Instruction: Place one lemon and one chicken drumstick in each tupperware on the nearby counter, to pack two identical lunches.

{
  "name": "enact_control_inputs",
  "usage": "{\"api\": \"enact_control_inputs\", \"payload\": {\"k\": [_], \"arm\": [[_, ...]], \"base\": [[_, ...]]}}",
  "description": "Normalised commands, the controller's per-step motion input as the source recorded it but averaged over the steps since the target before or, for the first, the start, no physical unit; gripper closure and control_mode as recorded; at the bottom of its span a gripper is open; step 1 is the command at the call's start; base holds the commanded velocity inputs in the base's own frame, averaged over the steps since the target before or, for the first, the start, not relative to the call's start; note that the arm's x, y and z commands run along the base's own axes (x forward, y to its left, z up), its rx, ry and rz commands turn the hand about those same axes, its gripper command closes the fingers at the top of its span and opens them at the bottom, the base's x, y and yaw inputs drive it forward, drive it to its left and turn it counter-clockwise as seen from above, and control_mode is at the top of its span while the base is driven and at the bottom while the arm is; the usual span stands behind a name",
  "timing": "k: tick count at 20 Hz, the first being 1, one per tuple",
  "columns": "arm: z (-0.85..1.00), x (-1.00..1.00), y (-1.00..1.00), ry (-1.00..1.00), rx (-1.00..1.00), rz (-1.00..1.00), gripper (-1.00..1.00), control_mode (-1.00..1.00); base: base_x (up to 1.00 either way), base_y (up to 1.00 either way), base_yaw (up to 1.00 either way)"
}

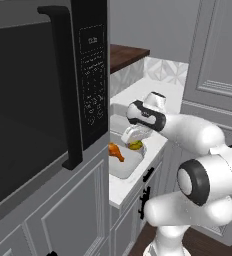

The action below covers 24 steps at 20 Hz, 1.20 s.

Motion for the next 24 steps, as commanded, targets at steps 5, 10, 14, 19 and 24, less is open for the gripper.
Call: {"api": "enact_control_inputs", "payload": {"k": [5, 10, 14, 19, 24], "arm": [[-0.64, 0.75, 0.32, 0.04, -0.01, 0.00, 1.00, -1.00], [-0.73, 0.63, 0.35, 0.01, -0.02, 0.00, 1.00, -1.00], [-0.62, 0.33, 0.26, 0.05, -0.06, 0.00, 1.00, -1.00], [-0.47, -0.21, 0.03, 0.04, 0.00, 0.00, 1.00, -1.00], [-0.09, -0.67, 0.00, 0.00, 0.00, -0.02, 1.00, -1.00]], "base": [[0.00, 0.00, 0.00], [0.00, 0.00, 0.00], [0.00, 0.00, 0.00], [0.00, 0.00, 0.00], [0.00, 0.00, 0.00]]}}
